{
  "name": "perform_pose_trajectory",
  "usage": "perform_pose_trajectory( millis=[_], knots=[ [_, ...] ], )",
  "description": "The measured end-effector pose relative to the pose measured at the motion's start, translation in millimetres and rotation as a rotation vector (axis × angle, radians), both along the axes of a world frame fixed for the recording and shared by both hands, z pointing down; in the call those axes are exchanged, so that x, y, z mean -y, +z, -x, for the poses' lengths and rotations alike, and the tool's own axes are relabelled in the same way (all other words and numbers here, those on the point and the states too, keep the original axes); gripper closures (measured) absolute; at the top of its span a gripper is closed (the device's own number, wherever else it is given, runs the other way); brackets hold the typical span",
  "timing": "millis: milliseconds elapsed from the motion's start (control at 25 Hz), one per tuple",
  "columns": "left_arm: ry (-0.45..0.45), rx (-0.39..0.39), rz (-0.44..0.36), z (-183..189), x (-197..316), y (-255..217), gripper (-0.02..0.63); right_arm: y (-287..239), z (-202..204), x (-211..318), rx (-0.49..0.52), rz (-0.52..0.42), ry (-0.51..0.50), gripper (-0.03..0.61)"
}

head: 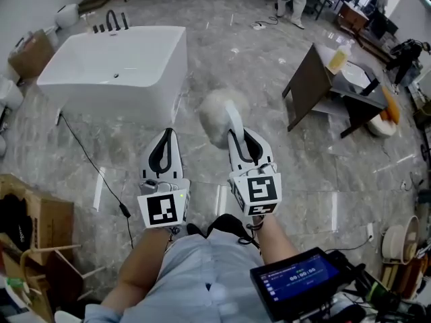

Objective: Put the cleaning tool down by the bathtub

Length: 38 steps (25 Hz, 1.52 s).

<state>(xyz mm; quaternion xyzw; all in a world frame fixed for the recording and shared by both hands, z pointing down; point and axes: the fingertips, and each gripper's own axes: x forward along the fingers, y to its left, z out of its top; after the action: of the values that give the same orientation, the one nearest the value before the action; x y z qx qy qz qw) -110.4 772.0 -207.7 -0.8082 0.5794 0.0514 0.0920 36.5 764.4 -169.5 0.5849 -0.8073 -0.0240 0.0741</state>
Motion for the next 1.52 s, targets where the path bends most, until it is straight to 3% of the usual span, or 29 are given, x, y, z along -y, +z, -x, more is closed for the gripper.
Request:
perform_pose_trajectory(
  millis=[400, 960, 1080, 1520],
  knots=[
    [0.009, 0.006, 0.042, 0.2, 69.8, 30.1, 0.598, 23.0, -13.8, 66.4, 0.012, 0.030, 0.049, 0.483],
    [-0.011, 0.074, 0.070, -48.0, 274.0, 47.1, 0.598, 65.4, -55.4, 273.3, 0.085, 0.122, 0.019, 0.483],
    [-0.029, 0.083, 0.053, -59.2, 309.2, 37.3, 0.598, 56.7, -66.9, 308.8, 0.101, 0.114, 0.004, 0.483],
    [-0.072, 0.104, -0.023, -46.2, 370.5, -0.7, 0.598, 25.6, -57.1, 377.5, 0.099, 0.041, -0.035, 0.483]
  ],
)
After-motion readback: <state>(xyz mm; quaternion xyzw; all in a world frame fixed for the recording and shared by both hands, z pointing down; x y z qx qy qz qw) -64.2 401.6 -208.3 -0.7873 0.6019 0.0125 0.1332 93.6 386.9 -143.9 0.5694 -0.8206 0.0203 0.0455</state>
